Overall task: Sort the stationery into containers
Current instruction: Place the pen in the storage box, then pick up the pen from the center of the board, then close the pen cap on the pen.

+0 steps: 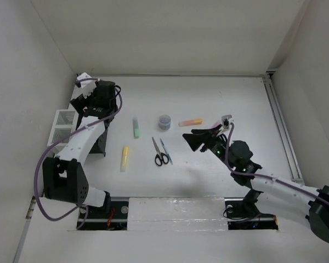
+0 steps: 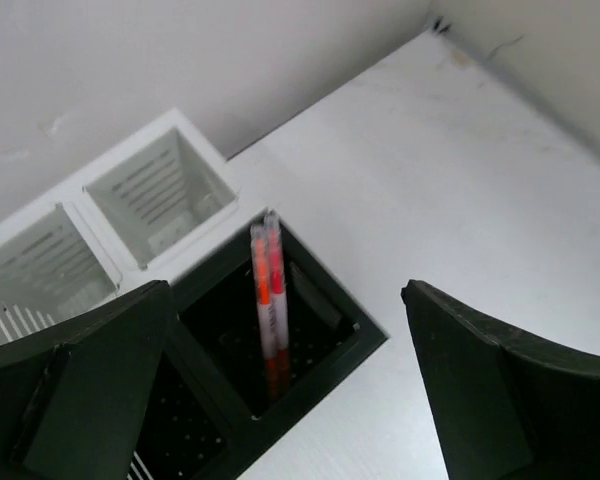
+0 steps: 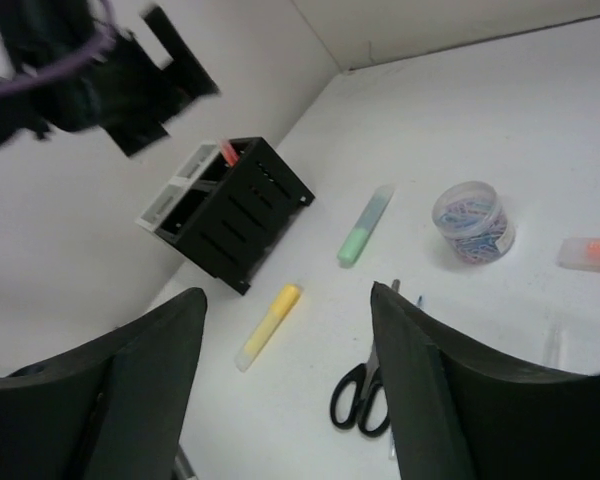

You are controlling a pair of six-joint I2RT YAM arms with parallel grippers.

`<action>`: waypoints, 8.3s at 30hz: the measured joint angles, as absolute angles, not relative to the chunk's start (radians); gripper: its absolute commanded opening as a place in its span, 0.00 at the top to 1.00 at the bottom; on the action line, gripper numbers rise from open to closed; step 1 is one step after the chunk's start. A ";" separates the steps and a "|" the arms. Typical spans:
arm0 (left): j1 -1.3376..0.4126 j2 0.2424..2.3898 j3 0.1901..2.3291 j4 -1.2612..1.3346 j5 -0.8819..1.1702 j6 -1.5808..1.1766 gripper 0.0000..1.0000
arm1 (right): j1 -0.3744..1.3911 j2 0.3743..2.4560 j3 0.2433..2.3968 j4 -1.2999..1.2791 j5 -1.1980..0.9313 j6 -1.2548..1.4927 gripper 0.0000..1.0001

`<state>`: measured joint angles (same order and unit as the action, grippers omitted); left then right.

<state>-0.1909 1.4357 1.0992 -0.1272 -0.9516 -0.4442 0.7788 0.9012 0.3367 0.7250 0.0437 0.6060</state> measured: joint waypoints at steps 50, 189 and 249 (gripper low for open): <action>-0.997 1.793 1.386 -0.727 -0.590 -1.271 0.04 | 0.765 0.625 0.817 -0.434 0.657 0.432 0.00; -0.970 2.020 1.409 -0.640 -0.490 -1.301 0.83 | 0.765 0.465 0.719 -0.328 0.496 0.422 0.02; -1.063 1.187 1.082 -0.520 -0.570 -0.706 1.00 | 0.569 1.098 0.757 -0.130 0.220 0.313 0.07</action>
